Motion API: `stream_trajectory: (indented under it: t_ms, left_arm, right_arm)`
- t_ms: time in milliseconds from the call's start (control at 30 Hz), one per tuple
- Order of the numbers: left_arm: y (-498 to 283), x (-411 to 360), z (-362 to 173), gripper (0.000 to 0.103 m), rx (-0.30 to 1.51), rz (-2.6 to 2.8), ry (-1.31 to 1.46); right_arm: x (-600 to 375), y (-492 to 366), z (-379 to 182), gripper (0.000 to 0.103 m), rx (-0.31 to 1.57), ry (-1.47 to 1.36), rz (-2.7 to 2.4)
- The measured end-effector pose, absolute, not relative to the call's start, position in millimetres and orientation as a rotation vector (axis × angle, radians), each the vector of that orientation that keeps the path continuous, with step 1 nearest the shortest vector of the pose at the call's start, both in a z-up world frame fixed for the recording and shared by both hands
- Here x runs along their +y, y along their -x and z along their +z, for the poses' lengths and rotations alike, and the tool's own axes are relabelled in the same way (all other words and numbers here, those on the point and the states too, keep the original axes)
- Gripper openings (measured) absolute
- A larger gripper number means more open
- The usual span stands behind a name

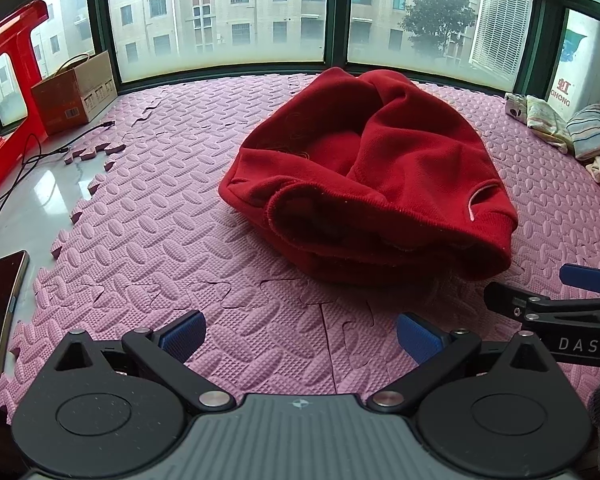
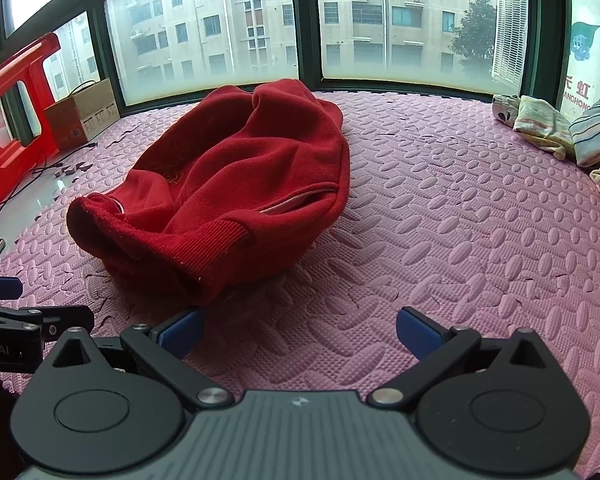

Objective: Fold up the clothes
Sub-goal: 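Move both grippers toward the crumpled red sweatpants on the mat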

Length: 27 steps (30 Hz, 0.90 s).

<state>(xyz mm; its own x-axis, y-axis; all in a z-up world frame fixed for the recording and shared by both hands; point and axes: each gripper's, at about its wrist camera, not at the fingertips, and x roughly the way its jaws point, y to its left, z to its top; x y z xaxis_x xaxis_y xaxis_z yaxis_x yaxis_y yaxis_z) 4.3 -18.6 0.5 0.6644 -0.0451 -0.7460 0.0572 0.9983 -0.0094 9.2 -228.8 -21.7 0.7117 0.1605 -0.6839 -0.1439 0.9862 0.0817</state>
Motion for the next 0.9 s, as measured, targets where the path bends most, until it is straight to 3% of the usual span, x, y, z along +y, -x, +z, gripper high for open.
stream_trajectory:
  t_ms: [900]
  left_arm:
    - [-23,-17,5,0.103,0.867,-0.064,-0.026]
  right_arm:
    - [-222,-27,-14,0.103,0.772,-0.027,0.209]
